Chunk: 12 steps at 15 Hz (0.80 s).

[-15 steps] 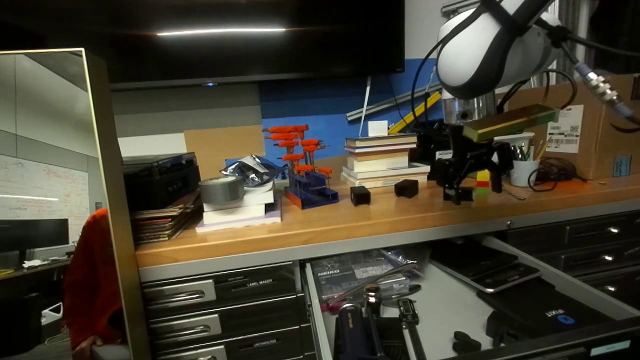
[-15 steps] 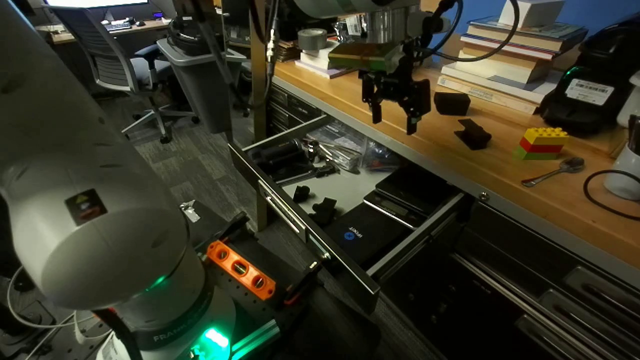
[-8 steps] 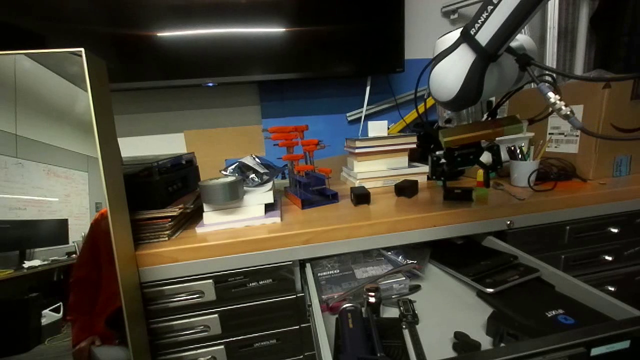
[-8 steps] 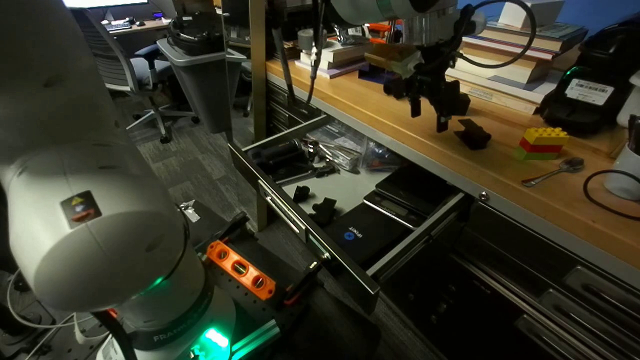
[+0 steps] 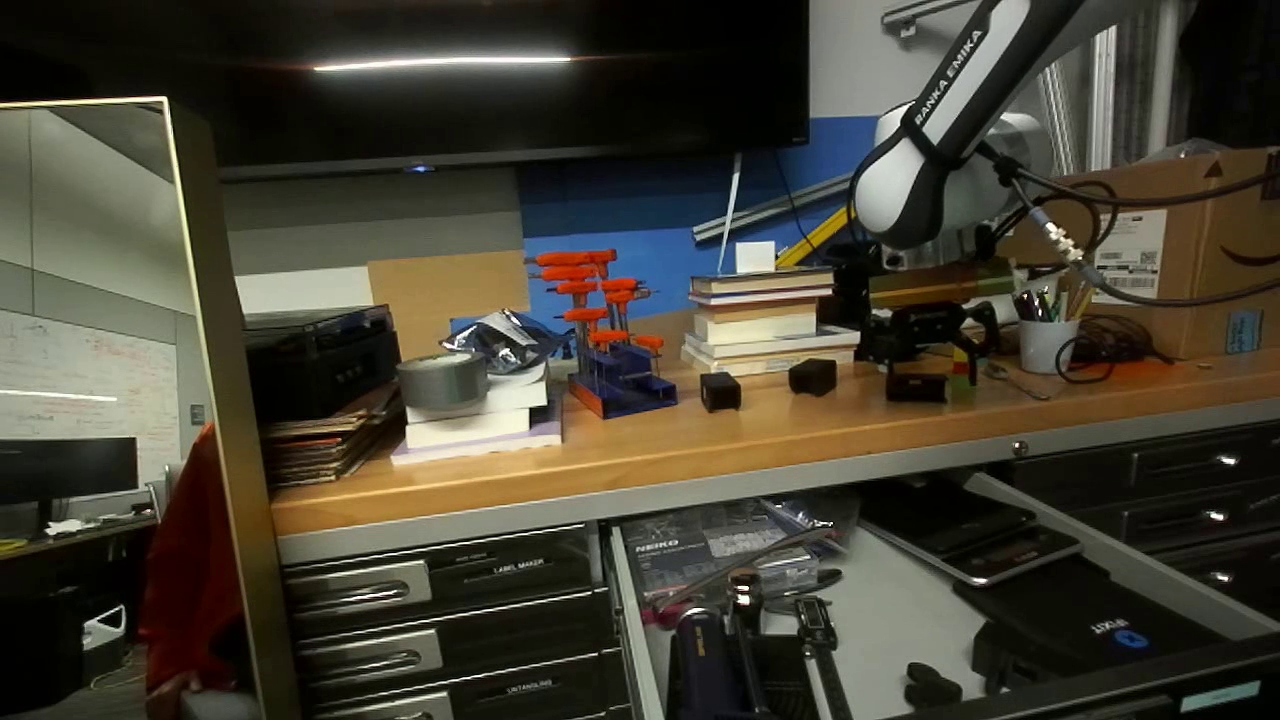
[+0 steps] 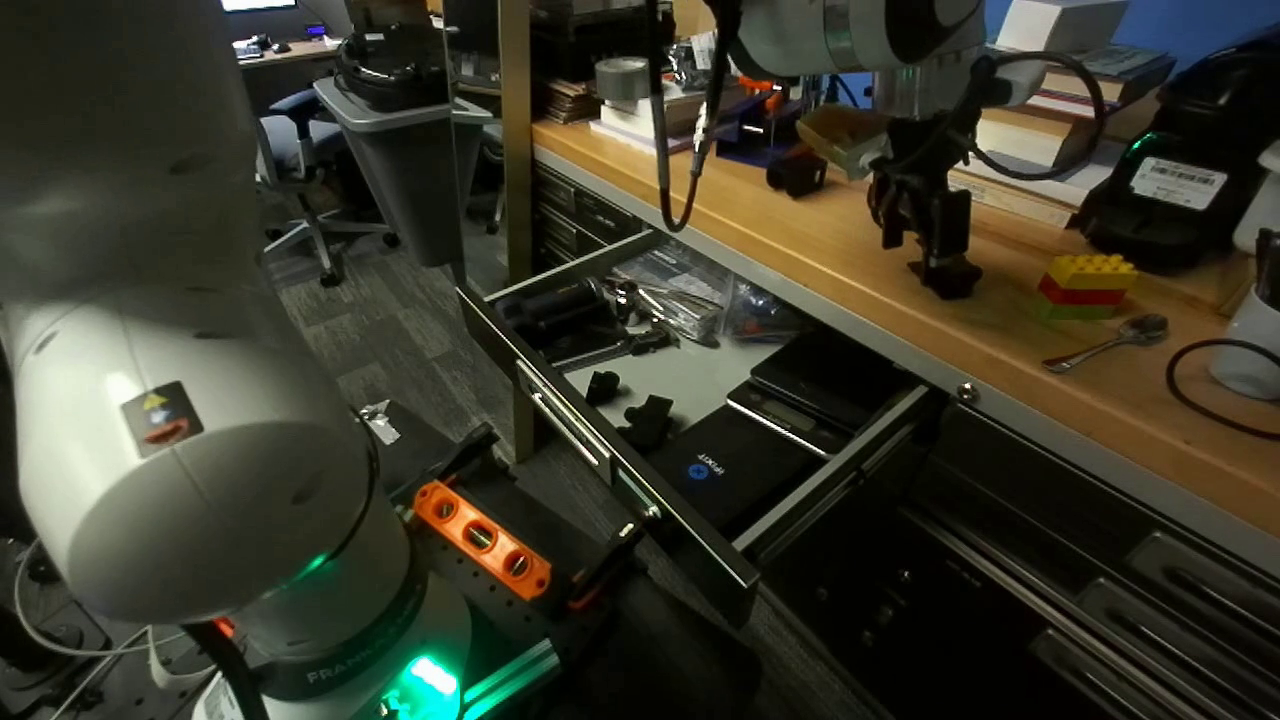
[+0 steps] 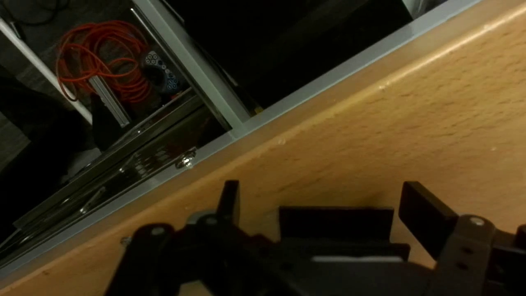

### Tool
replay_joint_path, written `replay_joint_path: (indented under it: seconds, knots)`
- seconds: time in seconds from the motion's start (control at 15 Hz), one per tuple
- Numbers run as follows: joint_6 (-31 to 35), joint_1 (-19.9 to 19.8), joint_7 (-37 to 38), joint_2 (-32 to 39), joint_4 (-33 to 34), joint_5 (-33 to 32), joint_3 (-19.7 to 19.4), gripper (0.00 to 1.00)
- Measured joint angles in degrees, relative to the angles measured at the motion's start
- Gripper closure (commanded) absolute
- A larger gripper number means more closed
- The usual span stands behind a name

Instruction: Pick up the black objects from the countertop, put them in the drawer and close the drawer.

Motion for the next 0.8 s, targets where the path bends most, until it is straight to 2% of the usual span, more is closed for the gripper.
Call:
replay_joint_path:
  seconds: [0.8]
  knots:
    - [1.74,-0.27,-0.67,7.11,7.58,9.17,-2.63,0.00]
